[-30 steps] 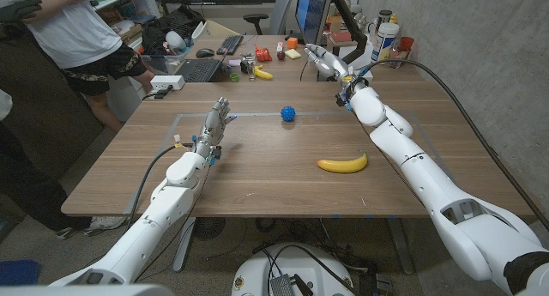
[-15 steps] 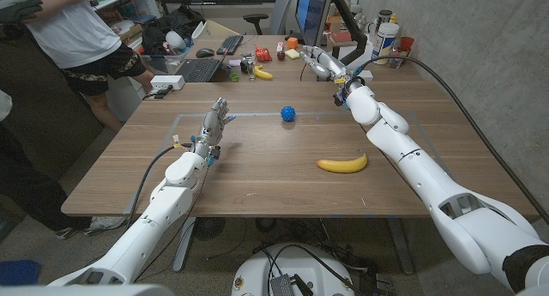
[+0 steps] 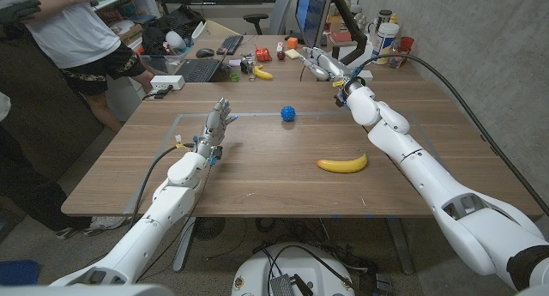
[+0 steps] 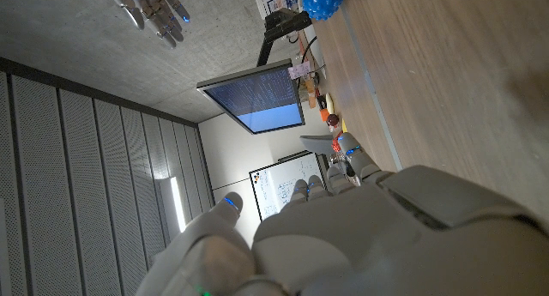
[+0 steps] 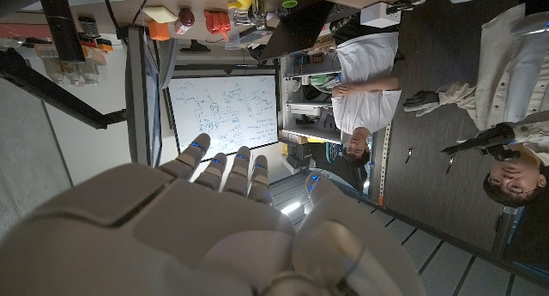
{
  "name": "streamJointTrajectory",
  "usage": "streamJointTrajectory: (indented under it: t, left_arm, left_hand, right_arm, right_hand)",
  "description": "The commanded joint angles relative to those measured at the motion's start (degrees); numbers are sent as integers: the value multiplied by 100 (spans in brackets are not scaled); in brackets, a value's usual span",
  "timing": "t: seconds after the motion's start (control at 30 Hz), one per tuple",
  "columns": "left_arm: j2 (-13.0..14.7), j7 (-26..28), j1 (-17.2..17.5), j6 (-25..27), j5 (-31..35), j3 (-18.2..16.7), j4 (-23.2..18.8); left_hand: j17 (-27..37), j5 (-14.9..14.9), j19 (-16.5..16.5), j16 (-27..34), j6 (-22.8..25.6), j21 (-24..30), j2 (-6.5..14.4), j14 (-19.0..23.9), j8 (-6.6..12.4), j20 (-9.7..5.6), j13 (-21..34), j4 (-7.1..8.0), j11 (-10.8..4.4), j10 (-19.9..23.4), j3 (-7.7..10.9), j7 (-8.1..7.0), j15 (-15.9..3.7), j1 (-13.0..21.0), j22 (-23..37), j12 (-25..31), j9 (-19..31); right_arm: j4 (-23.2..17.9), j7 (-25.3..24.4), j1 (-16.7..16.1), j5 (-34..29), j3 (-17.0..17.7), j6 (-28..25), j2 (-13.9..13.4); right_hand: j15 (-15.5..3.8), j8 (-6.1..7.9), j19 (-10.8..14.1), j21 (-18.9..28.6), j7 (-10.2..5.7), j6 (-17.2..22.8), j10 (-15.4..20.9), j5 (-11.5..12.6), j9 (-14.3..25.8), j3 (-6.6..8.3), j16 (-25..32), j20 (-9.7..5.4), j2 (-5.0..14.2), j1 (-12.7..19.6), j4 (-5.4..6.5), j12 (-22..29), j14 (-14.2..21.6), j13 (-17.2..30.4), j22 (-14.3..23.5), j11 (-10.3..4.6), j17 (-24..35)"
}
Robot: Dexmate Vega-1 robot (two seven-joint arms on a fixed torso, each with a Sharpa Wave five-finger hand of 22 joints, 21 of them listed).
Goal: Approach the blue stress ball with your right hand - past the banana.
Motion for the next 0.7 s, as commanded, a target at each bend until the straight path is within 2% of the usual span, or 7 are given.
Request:
streamJointTrajectory:
  t: [0.03, 0.17, 0.27, 0.33, 0.7]
  left_arm:
    - [-20, 107, 36, 35, 50, 41, -85]
    - [-12, 119, 55, 42, 48, 40, -113]
    - [-4, 128, 70, 50, 43, 33, -130]
    - [3, 130, 80, 51, 41, 28, -138]
    - [23, 144, 144, 32, 19, -14, -174]
  left_hand:
    - [16, 28, -567, 34, -830, 34, 748, -490, 50, -158, 31, -1, 1, -496, 37, -42, 29, 9, 21, 28, 19]
    - [16, 28, -566, 35, -829, 35, 748, -486, 50, -163, 31, -1, 4, -495, 37, -43, 23, 10, 21, 28, 19]
    - [16, 29, -564, 34, -829, 36, 748, -488, 50, -157, 31, -1, 12, -490, 37, -39, 25, 10, 21, 29, 19]
    - [16, 29, -568, 34, -827, 35, 748, -488, 50, -150, 31, -1, 15, -493, 38, -36, 29, 10, 20, 28, 19]
    - [16, 30, -562, 33, -823, 39, 748, -485, 49, -155, 31, -1, 6, -491, 38, -40, 26, 10, 20, 27, 19]
  right_arm:
    - [-138, 19, -83, -266, -91, -28, -125]
    - [-168, 57, -87, -331, -130, -33, -134]
    - [-177, 81, -89, -360, -149, -46, -122]
    - [-151, 96, -73, -365, -170, 1, -125]
    - [-71, 139, 1, -514, -288, -36, -71]
  right_hand:
    - [-320, -3, 25, -14, -19, -20, -3, -17, 15, 23, -7, -570, 241, 80, -34, -7, -13, 14, 0, -14, 14]
    - [-317, -4, 49, -10, -26, -28, -5, -21, 16, 24, -4, -549, 237, 94, -43, -8, -7, 14, -1, -20, 15]
    - [-326, -3, 153, 18, -36, -47, -5, -33, 19, 19, 9, -419, 221, 123, -63, -8, 27, 15, -2, -21, 18]
    - [-327, -4, 165, 20, -40, -53, -5, -35, 19, 17, 11, -402, 218, 128, -67, -7, 34, 15, -3, -22, 19]
    - [-331, 3, 166, 1, -50, -61, -16, -41, 22, 27, 14, -459, 240, 168, -84, -11, 50, 15, -4, -36, 22]
